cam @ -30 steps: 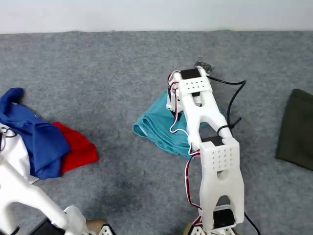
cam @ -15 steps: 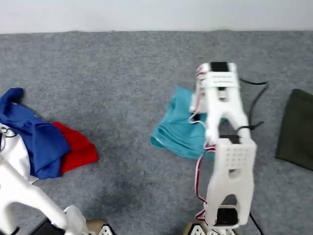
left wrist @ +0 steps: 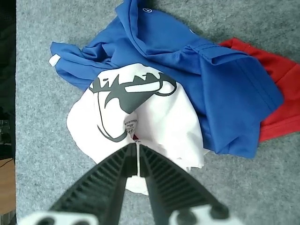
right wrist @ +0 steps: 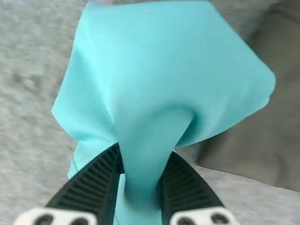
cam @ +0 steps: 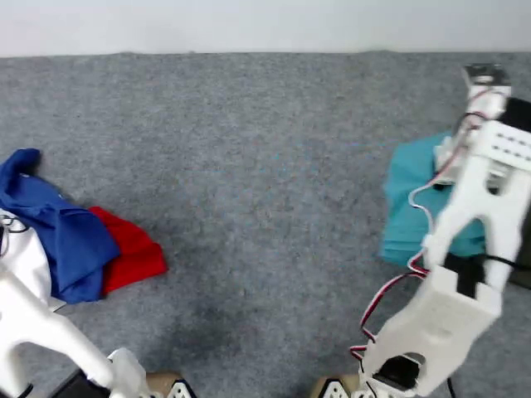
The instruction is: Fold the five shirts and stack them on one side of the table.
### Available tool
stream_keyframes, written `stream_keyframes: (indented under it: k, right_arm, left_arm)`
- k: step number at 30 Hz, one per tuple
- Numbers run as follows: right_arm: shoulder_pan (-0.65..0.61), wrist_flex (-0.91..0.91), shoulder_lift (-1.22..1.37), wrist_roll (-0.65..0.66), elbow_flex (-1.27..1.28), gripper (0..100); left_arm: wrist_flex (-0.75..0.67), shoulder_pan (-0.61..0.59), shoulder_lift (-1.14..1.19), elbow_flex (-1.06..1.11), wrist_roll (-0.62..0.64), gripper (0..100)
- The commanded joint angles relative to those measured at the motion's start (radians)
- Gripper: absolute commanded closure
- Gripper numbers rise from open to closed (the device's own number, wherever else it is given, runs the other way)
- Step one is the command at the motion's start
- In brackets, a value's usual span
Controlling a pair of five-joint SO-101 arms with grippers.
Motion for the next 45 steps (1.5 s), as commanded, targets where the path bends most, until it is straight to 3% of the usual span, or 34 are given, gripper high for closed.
stream_keyframes:
  k: [1,10,21,23,28,30,34,39,42,45]
  right_arm:
    - [0.113,-0.051,-0.084,0.089,-0.035,99.0]
    - [0.259,-0.278,-0.047,0.169,-0.035,99.0]
    - [0.343,-0.401,0.114,0.293,-0.035,98.0]
    - [0.348,-0.404,0.139,0.305,-0.035,92.5]
    - [0.358,-0.392,0.145,0.302,-0.103,66.0]
    - [0.352,-0.340,0.145,0.302,-0.173,63.0]
    - [0.323,-0.166,0.154,0.301,-0.330,70.5]
    - [0.266,-0.033,0.166,0.299,-0.348,99.0]
    - [0.255,0.021,0.214,0.299,-0.327,94.8]
    - [0.254,0.042,0.280,0.267,-0.321,99.4]
  left_arm:
    - [-0.017,-0.005,-0.032,-0.007,-0.008,98]
    - [-0.023,-0.002,-0.028,-0.007,-0.008,98]
    - [-0.023,-0.002,-0.028,-0.004,-0.009,98]
    - [-0.023,-0.002,-0.028,-0.004,-0.009,98]
    - [-0.021,-0.002,-0.028,-0.004,-0.009,98]
    - [-0.023,0.000,-0.028,-0.004,-0.011,98]
    - [-0.032,0.000,-0.028,-0.004,-0.043,98]
    - [-0.023,-0.006,-0.034,-0.004,-0.043,98]
    - [-0.023,-0.006,-0.035,-0.004,-0.041,98]
    - [0.002,-0.006,-0.035,-0.004,-0.041,98]
